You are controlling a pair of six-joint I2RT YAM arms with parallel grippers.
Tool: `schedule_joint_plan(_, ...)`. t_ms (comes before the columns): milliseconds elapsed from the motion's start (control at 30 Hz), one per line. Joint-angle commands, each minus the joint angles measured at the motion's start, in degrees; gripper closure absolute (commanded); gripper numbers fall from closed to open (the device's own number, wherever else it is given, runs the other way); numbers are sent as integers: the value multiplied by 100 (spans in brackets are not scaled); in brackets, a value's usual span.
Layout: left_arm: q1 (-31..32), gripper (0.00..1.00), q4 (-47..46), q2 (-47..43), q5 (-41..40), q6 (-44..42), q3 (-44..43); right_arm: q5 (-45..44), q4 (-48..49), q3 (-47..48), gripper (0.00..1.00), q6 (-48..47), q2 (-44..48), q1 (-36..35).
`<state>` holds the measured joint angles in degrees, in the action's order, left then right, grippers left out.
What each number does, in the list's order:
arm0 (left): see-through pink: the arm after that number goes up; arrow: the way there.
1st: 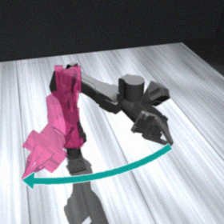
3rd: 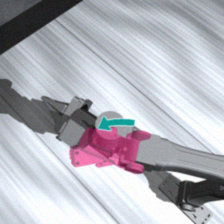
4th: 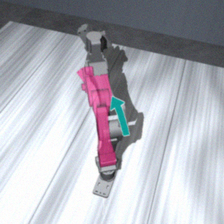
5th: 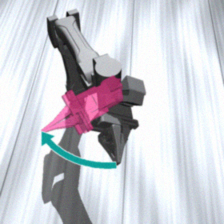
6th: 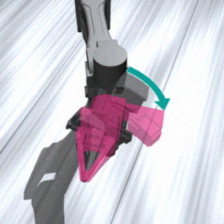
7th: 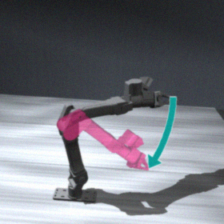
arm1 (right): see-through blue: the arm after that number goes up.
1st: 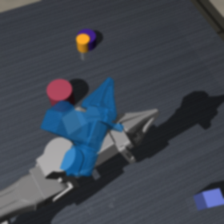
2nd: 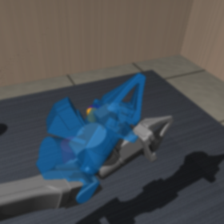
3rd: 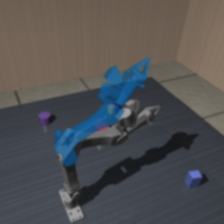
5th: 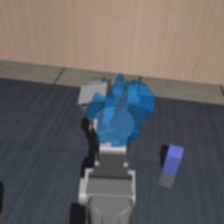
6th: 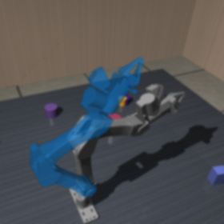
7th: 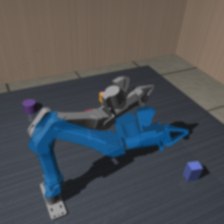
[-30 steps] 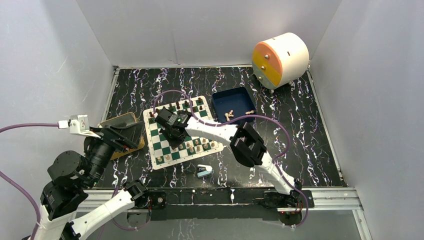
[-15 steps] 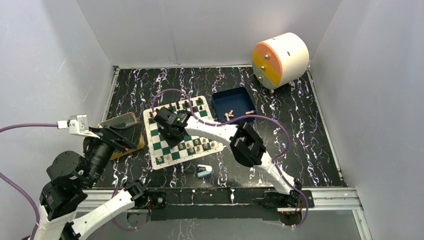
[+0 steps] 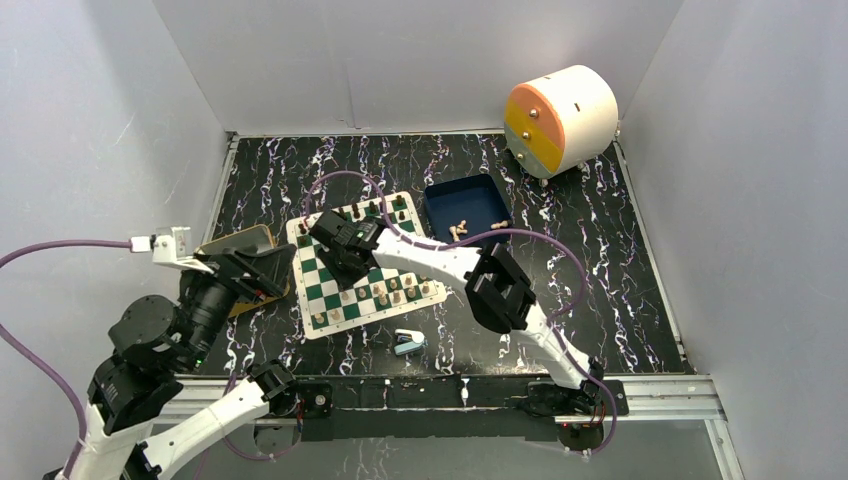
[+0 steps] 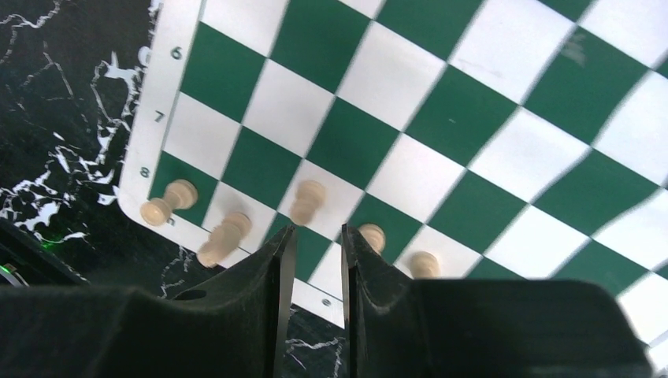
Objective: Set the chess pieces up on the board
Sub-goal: Place the chess piece on the chessboard.
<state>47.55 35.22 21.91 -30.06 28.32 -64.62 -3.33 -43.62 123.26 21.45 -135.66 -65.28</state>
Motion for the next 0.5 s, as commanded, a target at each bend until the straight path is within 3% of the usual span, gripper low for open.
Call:
schedule_joint_plan(0,32,9,80,230,-135,-234,247,-327,165,-372,64,-60,944,317)
schedule_joint_plan(333,25,21,476,1334,-174,-390,552,-610,939,-2096,59,-212,2681,1234)
schedule_joint_plan(467,31,35,586,1959,-100,-423,684,-789,1431,-3207,54,-258,3568,1490)
